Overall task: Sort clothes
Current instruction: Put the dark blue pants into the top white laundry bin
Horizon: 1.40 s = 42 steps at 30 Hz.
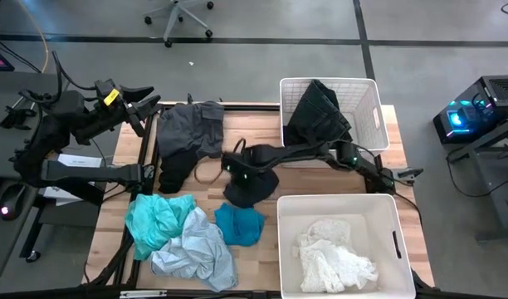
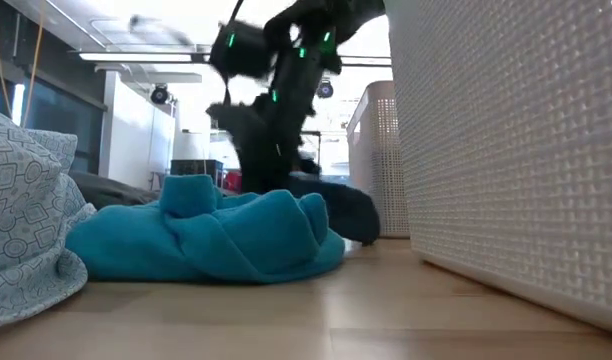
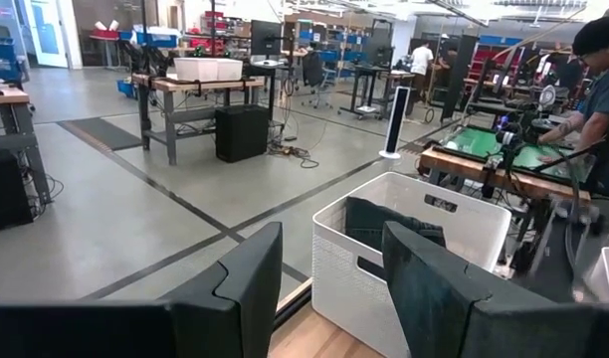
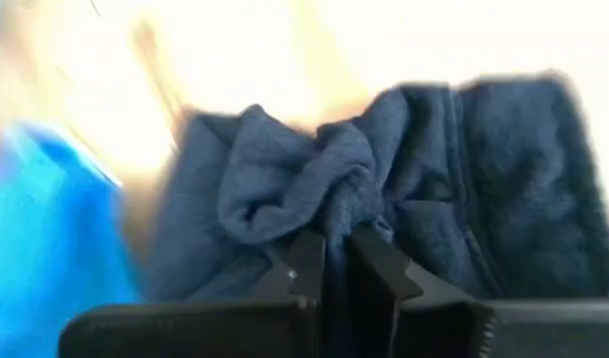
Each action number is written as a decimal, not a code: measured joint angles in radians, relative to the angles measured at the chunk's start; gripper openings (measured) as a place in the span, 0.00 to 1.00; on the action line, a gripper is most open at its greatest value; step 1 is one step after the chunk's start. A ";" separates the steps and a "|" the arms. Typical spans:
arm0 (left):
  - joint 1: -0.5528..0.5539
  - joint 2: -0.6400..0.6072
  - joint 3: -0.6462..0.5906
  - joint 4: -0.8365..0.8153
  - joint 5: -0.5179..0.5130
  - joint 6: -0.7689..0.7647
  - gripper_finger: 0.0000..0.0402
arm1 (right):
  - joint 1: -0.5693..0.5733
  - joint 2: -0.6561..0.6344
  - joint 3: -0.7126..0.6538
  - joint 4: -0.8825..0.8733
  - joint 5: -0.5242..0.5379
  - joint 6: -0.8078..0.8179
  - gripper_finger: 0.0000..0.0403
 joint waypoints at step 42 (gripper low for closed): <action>0.000 0.002 0.000 0.001 0.000 -0.045 0.40 | -0.418 -0.772 -0.783 -0.449 0.314 0.350 0.01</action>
